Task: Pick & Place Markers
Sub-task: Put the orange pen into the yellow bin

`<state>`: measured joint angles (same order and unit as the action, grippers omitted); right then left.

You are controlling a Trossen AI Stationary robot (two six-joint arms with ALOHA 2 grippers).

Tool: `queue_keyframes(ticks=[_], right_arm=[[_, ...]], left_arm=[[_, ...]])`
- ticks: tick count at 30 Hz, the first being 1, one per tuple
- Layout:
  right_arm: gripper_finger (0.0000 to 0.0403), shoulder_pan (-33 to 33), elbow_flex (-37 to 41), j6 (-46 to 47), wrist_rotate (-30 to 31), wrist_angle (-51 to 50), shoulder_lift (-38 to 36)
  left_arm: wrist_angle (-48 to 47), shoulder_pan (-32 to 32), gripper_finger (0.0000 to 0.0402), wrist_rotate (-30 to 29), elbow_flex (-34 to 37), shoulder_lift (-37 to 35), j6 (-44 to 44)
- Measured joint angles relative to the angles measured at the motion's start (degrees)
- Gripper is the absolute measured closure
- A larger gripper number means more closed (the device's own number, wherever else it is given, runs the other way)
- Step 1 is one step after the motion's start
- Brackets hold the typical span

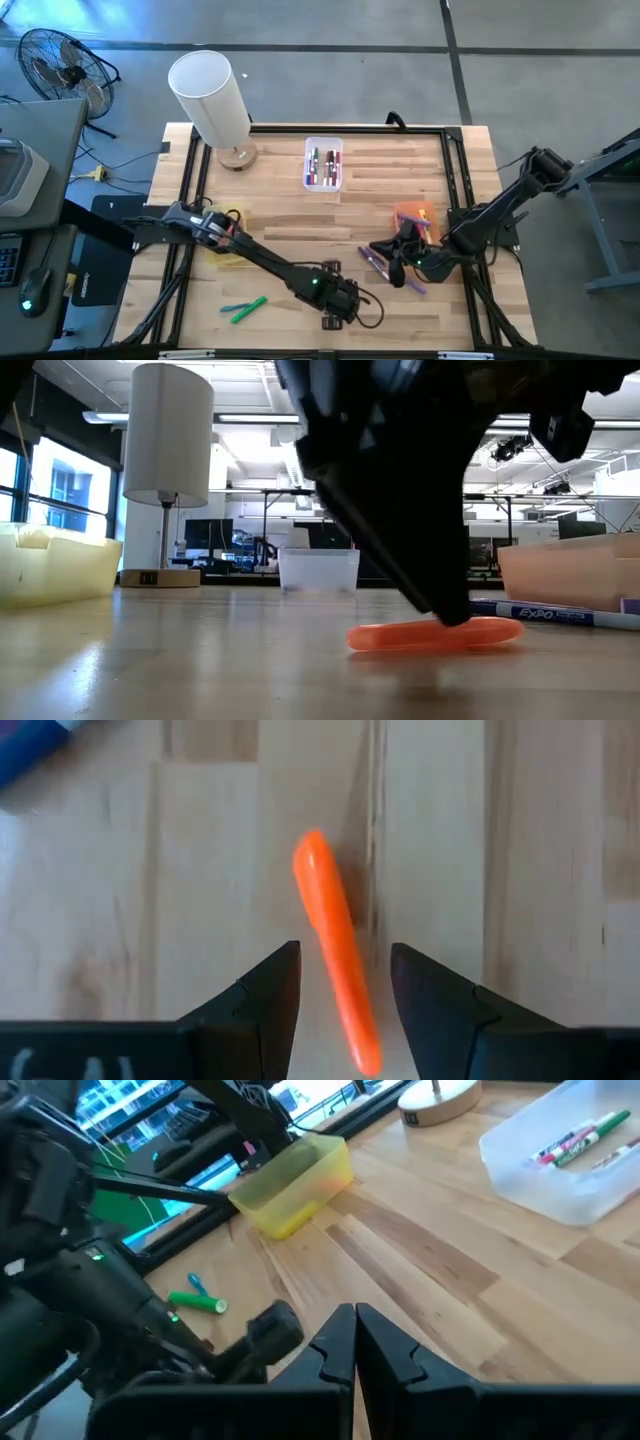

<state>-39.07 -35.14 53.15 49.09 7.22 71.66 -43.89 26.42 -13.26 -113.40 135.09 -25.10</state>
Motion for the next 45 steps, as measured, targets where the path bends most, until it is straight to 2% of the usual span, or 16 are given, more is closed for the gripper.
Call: queue_keyframes(ticks=[4, 13, 18, 22, 24, 36, 45], right_arm=[[0.0402, -0.22, 0.04, 0.94, -0.42, 1.74, 2.04], [0.0402, -3.18, 0.04, -2.98, 0.99, 14.0, 7.77], [0.0402, -4.65, 0.04, -8.45, 1.2, 23.32, 12.36], [0.0402, -5.54, 0.04, -12.41, 0.94, 27.48, 14.23], [0.0402, -5.72, 0.04, -13.46, 0.77, 28.45, 13.79], [0.0402, -9.05, 0.02, -17.71, 5.98, 28.6, 12.96], [0.0402, -11.95, 0.02, -20.36, 7.89, 28.12, 11.55]], left_arm=[[-0.26, -0.1, 0.0248, -0.04, 0.04, 1.95, -0.42], [-1.2, -1.58, 0.0257, 6.27, 0.02, 2.73, -0.68], [-1.82, -4.05, 0.0307, 14.99, 0.06, 2.82, -3.16], [-3.27, -5.48, 0.0364, 17.61, 0.06, 2.84, -5.17], [-3.48, -5.76, 0.0379, 17.62, 0.06, 2.84, -5.22], [-8.18, -4.88, 0.0377, 13.1, -0.12, 1.07, -5.53], [-21.59, -2.65, 0.0376, 3.87, 0.09, -5.92, -5.74]])
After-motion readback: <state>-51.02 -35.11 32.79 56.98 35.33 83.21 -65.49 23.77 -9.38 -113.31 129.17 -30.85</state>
